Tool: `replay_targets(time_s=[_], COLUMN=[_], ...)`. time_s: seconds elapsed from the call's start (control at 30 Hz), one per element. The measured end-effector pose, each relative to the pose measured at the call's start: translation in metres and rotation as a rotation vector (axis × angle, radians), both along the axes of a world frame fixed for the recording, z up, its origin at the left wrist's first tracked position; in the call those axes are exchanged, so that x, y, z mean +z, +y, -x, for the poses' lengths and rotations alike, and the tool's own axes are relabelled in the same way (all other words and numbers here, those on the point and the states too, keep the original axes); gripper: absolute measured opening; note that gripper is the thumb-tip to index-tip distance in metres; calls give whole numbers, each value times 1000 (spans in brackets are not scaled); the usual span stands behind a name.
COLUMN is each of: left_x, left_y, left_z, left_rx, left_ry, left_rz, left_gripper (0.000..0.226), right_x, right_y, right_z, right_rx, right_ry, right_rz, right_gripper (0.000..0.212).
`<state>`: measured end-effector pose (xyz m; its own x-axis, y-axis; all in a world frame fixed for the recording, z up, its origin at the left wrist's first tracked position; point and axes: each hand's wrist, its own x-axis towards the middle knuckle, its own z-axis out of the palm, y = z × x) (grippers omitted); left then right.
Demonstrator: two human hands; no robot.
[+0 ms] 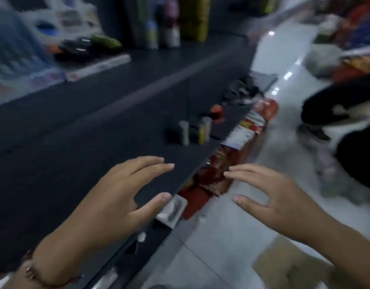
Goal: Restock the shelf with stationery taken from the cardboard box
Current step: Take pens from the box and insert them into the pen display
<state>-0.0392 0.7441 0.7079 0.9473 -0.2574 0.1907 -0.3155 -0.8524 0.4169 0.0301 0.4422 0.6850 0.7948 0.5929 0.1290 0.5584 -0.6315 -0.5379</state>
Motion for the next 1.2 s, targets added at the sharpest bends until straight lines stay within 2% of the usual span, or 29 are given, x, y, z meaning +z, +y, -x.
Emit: replay_targets(time_s=[0.27,0.53,0.67,0.83,0.93,1.07,1.2], left_x=[-92,-167,-229,-318,-373,-470,-611], left_y=[-274,-489,-584,-696,-753,-815,-856], left_z=[-49,-81,-107,-132,-136,-127,-104], left_rx=[-481,-846,-964,-1008,-1045,-1033,-906], left_ry=[318,519,634,787,824,872,948], left_rz=[38,-107,-144,-273,-353,-444,-481], left_gripper=[55,42,40,40,40,39,35], right_x=[-95,-187,-242,-310,-364,-459,-598], right_y=[-254,-379,-422,-485,-521,-566,-610], right_z=[134,208,208,181,163,144,140], right_rx=[-681,-1170,-1332,-1531,-1558,-1556,-1519], right_ry=[308,609,753,872,926,1017,1086], right_rz=[-72,-128,-145,-165,-212,-286,-371], right_gripper=[34,40,42,39,39,40,40])
